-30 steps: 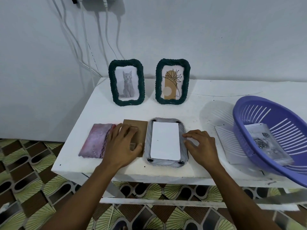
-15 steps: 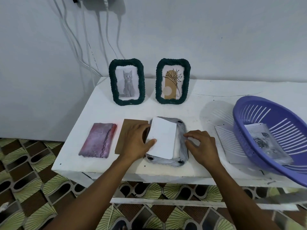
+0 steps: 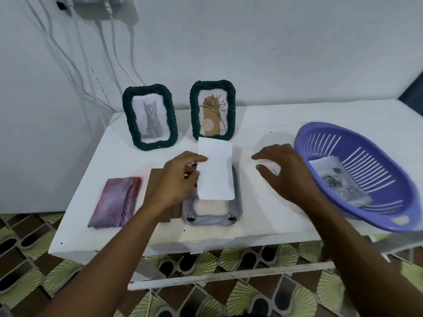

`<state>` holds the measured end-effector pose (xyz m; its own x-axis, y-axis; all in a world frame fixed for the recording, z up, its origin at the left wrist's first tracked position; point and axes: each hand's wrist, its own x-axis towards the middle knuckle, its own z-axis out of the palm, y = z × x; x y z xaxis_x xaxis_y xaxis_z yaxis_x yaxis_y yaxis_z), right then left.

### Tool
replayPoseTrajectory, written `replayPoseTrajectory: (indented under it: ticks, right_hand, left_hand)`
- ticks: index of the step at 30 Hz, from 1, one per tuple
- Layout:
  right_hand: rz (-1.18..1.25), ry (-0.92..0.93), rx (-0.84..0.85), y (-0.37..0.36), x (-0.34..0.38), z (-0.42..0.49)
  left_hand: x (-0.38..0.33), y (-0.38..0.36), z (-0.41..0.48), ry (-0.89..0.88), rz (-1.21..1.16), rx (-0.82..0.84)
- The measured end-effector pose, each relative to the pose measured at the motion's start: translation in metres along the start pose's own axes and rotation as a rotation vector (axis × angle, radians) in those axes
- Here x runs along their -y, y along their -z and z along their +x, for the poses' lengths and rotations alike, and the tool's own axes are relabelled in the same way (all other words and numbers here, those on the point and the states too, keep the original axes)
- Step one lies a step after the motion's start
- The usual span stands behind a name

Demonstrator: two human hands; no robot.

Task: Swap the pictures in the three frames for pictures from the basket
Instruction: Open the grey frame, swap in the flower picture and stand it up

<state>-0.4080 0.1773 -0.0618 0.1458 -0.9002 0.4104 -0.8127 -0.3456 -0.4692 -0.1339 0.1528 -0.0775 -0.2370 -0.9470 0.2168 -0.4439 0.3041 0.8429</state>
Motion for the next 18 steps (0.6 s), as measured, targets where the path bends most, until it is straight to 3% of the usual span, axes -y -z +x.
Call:
replayPoseTrajectory:
  ticks: [2, 4, 8, 14, 18]
  right_hand:
    - [-0.186, -0.073, -0.031, 0.025, -0.017, 0.003]
    - [-0.274, -0.237, 0.067, 0.046, -0.037, 0.004]
    - [-0.170, -0.413, 0.319, 0.063, -0.050, -0.003]
    - [0.014, -0.445, 0.175, 0.098, -0.054, 0.003]
    - [0.103, -0.462, 0.168, 0.110, -0.061, -0.001]
  left_hand:
    - [-0.016, -0.014, 0.009, 0.008, -0.122, 0.013]
    - [-0.025, -0.032, 0.018, 0.026, -0.209, 0.042]
    - [-0.040, -0.075, 0.030, 0.066, -0.238, 0.147]
    - [-0.052, -0.141, 0.044, 0.166, -0.234, 0.253]
    - [-0.061, -0.185, 0.046, 0.176, -0.209, 0.277]
